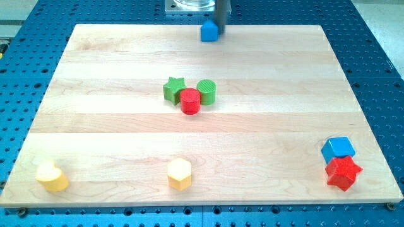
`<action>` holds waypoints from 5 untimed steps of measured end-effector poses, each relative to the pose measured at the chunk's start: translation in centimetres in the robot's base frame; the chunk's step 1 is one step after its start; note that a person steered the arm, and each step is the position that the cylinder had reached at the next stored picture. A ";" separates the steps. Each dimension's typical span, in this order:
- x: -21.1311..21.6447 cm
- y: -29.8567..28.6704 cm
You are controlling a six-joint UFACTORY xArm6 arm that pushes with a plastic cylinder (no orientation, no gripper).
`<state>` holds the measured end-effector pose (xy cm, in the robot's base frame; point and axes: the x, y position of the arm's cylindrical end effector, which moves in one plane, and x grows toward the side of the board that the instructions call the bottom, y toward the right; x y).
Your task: Move the triangle into the blue cube
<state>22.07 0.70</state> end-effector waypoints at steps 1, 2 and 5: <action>5.1 -6.5; 2.7 -8.1; 7.5 -4.3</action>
<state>29.52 -3.63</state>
